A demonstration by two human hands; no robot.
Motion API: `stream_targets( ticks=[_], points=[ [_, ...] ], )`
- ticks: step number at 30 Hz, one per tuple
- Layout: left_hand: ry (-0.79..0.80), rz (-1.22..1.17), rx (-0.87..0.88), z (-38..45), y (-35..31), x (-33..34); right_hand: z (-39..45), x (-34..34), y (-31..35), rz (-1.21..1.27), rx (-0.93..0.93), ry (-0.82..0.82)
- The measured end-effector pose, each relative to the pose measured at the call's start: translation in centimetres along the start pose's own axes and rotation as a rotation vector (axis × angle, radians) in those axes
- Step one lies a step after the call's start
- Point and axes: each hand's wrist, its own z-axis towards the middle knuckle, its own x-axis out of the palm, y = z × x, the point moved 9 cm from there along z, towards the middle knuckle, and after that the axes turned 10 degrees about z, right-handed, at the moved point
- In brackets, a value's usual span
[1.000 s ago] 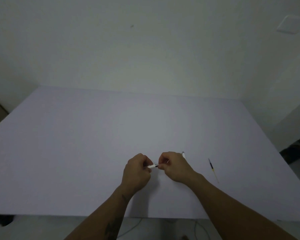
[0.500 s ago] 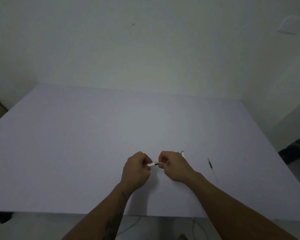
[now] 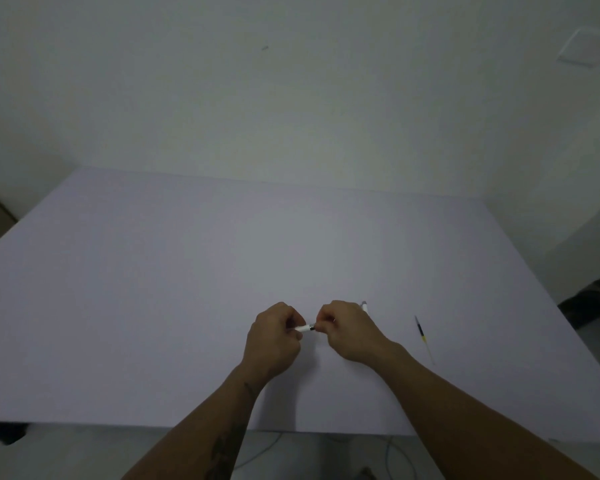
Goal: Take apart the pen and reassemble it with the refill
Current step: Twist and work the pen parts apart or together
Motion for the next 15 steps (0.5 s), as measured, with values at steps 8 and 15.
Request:
stream_targets(
  ticks=[8,15],
  points=[
    [0.008,0.007,-0.021,0.1,-0.4,0.5,-0.5,-0.1,-1.3,0.096,0.025,-0.001],
    [-0.003,0.010,-0.018,0.4,-1.3,0.8,0.2,-1.1,-1.8,0.020,-0.005,-0.005]
  ],
)
